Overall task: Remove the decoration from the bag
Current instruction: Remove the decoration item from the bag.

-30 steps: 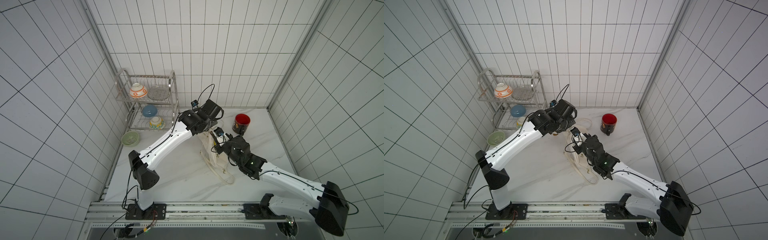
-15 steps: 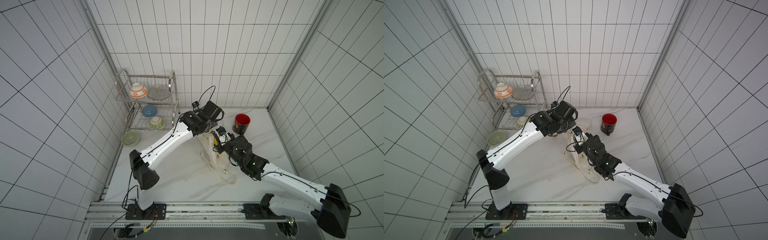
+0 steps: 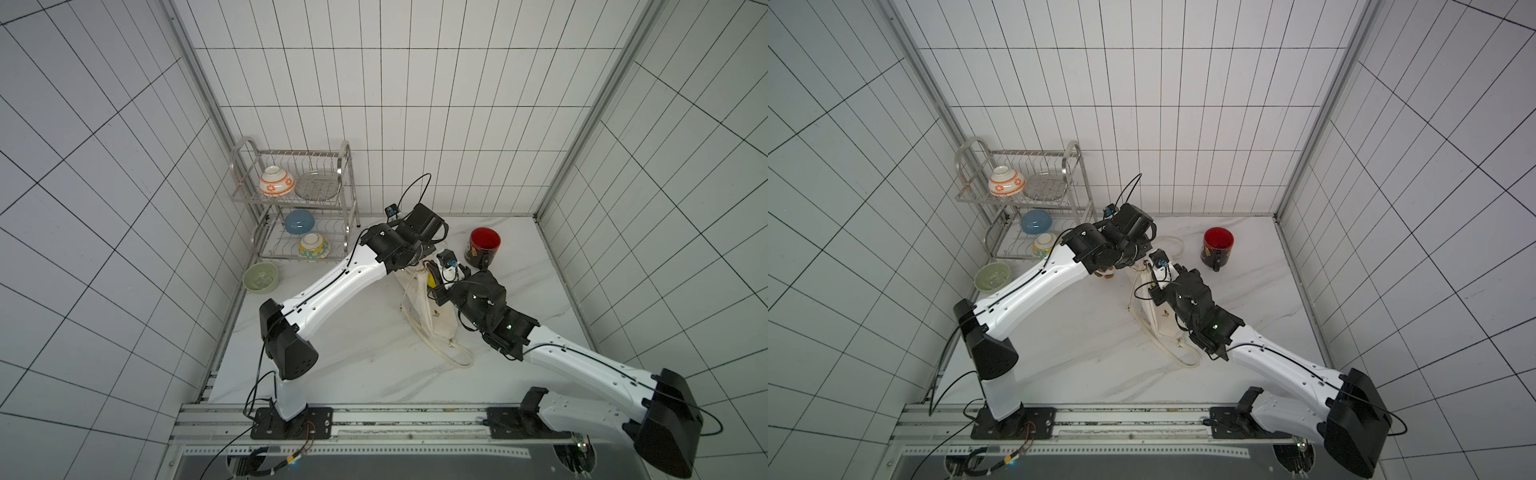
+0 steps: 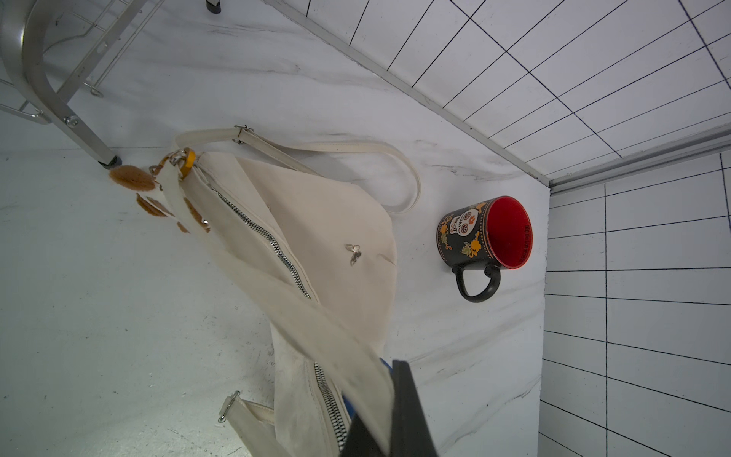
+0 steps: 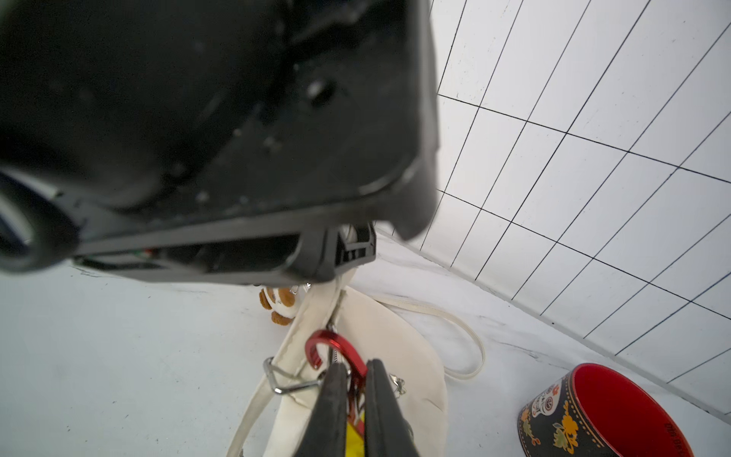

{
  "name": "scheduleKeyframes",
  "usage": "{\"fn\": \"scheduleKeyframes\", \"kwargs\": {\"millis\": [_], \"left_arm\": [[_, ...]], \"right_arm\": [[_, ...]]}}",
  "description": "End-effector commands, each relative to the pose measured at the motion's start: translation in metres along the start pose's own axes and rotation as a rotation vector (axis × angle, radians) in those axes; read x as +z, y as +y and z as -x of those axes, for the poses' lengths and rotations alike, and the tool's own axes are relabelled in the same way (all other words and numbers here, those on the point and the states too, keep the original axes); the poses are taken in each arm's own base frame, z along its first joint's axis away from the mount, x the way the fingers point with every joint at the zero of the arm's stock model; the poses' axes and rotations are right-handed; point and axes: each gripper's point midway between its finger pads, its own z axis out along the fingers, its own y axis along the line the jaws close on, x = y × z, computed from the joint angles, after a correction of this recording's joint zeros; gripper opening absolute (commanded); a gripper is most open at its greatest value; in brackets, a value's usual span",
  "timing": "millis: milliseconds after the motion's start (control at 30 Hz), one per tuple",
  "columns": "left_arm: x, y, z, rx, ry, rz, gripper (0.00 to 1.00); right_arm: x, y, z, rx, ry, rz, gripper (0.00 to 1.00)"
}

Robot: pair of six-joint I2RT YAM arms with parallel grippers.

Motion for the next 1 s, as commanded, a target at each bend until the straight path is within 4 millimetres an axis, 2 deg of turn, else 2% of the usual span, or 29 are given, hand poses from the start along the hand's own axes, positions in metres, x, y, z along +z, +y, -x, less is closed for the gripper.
{"fn": "scheduleKeyframes", "kwargs": {"millis": [0, 133, 200, 400, 600, 733, 967], "left_arm": [[-0.012, -0.008, 0.007, -0.008, -0.018, -0.054, 0.0], [-0.009, -0.004, 0.008, -0.02, -0.029, -0.046, 0.0], [-0.01, -0.002, 0.015, -0.027, -0.039, -0.05, 0.0], [-0.023, -0.009, 0.039, 0.046, -0.096, -0.142, 0.0], [-0.032, -0.013, 0.047, 0.174, -0.133, -0.212, 0.0], [-0.034, -0.018, 0.041, 0.255, -0.11, -0.254, 0.0], [-0.024, -0.026, 0.021, 0.34, -0.037, -0.331, 0.0]], "right_arm": [[-0.007, -0.013, 0.028, 0.079, -0.074, -0.02, 0.11], [-0.011, -0.013, 0.028, 0.068, -0.078, -0.015, 0.11], [-0.015, -0.014, 0.024, 0.051, -0.059, -0.014, 0.12], [-0.042, -0.005, -0.022, 0.063, 0.088, 0.116, 0.16], [-0.068, -0.019, -0.065, 0.143, 0.224, 0.182, 0.16], [-0.075, -0.025, -0.089, 0.2, 0.317, 0.215, 0.17], [-0.066, -0.023, -0.122, 0.286, 0.448, 0.26, 0.2]]}}
